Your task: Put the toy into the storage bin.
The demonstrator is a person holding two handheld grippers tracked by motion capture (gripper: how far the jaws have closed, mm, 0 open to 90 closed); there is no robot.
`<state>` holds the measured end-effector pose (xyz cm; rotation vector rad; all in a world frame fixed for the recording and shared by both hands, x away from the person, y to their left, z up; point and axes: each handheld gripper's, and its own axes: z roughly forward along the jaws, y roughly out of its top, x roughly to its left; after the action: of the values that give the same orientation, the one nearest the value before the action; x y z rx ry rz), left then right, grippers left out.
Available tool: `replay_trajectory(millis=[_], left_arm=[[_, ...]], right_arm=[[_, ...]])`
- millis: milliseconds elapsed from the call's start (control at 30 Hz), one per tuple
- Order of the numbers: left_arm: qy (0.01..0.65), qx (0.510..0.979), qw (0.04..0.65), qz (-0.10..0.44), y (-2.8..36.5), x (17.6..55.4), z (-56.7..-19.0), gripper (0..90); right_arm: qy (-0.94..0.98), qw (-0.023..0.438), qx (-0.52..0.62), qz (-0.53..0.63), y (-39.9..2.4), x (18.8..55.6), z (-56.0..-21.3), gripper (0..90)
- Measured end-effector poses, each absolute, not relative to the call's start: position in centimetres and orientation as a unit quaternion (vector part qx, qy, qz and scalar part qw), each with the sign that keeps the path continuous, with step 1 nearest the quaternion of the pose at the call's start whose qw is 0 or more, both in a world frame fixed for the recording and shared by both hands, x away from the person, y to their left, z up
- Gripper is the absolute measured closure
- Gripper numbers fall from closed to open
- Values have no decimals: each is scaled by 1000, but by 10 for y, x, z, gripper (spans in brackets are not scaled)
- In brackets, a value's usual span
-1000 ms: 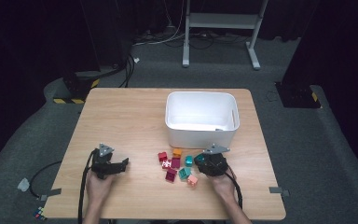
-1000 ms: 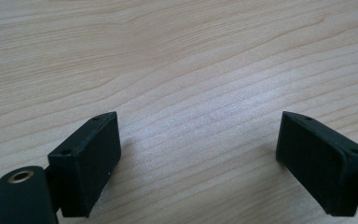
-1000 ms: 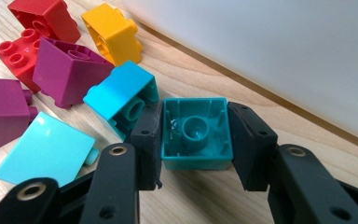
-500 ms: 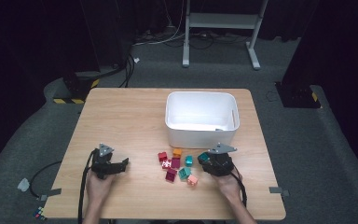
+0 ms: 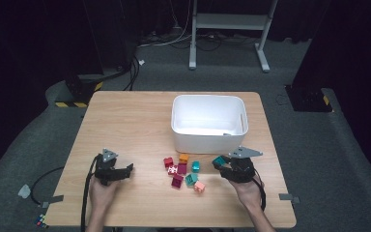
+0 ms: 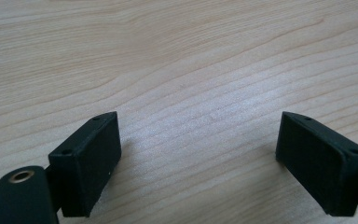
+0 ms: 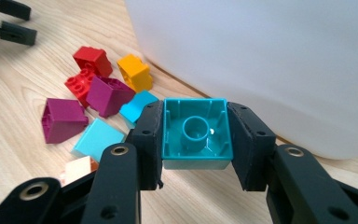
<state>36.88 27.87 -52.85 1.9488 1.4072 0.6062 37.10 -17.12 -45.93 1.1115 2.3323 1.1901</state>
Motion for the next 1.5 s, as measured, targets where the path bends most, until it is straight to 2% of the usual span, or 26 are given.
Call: replay_trajectory(millis=[733, 1133, 1500], left_arm=[[537, 743, 325, 232, 279, 369, -528, 144], [537, 743, 325, 232, 279, 369, -528, 144], [537, 743, 325, 232, 279, 369, -528, 145]], right_arm=[[795, 127, 377, 457, -192, 381, -386, 591], [786, 132, 385, 465, -198, 393, -358, 591], [779, 138, 395, 467, -197, 407, -350, 592]])
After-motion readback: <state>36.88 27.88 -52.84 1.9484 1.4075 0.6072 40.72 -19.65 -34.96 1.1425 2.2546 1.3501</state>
